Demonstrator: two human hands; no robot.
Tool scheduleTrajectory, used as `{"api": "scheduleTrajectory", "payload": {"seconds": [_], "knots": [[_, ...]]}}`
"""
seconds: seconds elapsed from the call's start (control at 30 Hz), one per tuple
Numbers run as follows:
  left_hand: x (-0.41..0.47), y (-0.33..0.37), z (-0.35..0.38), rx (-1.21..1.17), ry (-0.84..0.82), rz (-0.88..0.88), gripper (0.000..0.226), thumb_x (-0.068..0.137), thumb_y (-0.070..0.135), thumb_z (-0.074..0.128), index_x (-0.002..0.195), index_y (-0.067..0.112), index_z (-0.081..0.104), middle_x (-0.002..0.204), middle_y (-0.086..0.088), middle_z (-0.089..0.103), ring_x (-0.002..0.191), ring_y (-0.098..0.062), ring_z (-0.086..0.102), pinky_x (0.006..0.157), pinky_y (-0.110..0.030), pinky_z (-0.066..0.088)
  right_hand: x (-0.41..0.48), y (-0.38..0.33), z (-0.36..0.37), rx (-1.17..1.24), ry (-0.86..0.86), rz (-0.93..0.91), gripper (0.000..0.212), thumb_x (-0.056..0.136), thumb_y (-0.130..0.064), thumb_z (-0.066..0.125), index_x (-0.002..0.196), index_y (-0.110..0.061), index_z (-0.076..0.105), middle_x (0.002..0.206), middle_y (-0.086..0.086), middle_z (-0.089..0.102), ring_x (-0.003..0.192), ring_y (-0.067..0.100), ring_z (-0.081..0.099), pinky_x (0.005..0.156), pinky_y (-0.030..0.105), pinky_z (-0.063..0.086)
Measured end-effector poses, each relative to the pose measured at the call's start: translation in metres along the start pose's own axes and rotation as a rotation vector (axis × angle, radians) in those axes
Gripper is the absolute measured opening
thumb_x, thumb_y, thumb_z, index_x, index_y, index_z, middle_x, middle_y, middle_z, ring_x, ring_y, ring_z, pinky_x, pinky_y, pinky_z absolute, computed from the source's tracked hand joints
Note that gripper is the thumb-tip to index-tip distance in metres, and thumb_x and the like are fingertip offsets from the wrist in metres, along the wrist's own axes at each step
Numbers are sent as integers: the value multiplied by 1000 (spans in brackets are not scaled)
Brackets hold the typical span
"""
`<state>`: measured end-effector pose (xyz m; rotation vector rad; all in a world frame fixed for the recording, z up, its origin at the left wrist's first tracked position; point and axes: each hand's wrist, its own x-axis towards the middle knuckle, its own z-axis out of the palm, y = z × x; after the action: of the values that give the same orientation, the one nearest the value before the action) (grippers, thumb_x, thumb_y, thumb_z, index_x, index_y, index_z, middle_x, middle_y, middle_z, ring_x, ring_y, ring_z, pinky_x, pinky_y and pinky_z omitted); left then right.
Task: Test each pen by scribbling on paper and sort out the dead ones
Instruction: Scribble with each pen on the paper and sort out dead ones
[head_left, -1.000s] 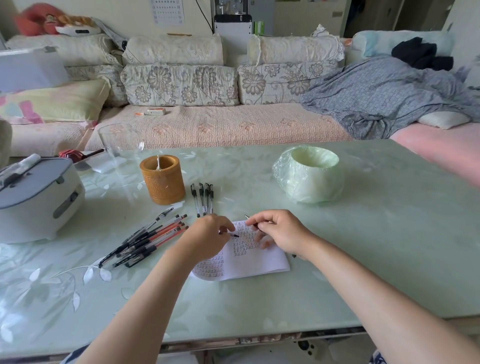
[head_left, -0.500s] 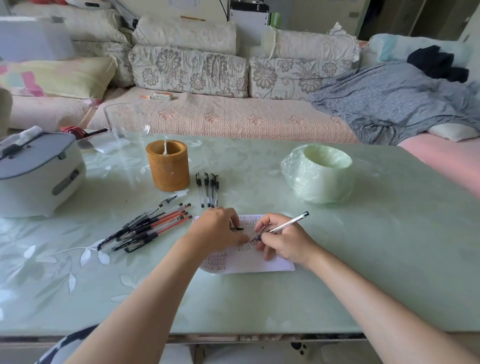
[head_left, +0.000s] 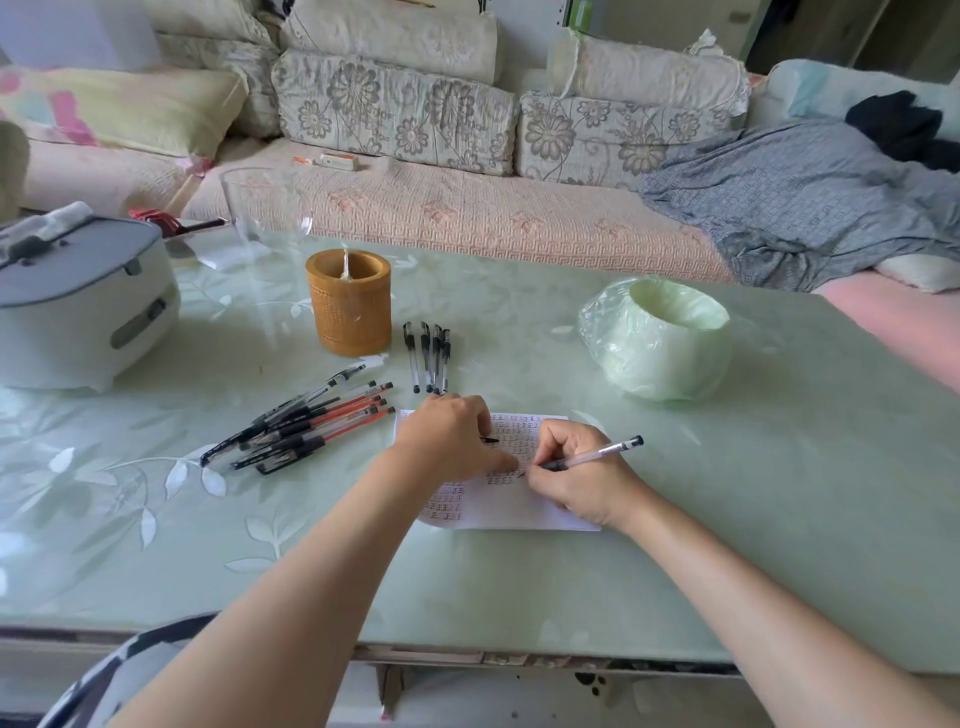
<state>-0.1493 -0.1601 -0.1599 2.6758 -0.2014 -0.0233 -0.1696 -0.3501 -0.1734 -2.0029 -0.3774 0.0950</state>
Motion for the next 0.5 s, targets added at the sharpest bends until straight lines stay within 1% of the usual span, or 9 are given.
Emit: {"api": "scheduleTrajectory", "payload": {"seconds": [0.1,0.2,0.27,0.4,0.5], "knots": [[0,0,0,1,-4,-4,51,63,65,76,95,30,58,95,7,53,100,-15,46,76,-29,41,0,1,0,-70,1,-34,23,72,-4,66,61,-16,50,53,-13,45,50,6,37,49,21,29],[0,0,1,1,-5,-6,52,62,66,76,96,30,58,97,6,55,102,-16,47,77,-29,41,1,2,1,-146,-15,-27,24,74,-5,67,63,-17,50,56,-10,45,53,9,38,50,25,30],[0,-1,1,-2,-5,-6,51,63,66,75,95,30,58,97,6,56,104,-16,48,78,-29,43,2,2,2,-177,-18,-22,23,73,-6,67,63,-18,50,56,-12,46,54,9,39,51,26,31],[-1,0,2,-8,6,-5,51,63,64,76,96,29,59,97,5,56,105,-17,48,81,-30,44,1,2,3,-129,-4,-20,30,74,0,67,59,-16,47,55,-13,43,53,6,36,50,21,27],[-1,0,3,-14,18,-5,50,63,62,76,95,29,58,95,6,56,106,-18,47,81,-29,44,-1,1,4,-56,10,-32,25,71,-2,64,60,-13,45,55,-13,41,53,8,34,50,21,26]]}}
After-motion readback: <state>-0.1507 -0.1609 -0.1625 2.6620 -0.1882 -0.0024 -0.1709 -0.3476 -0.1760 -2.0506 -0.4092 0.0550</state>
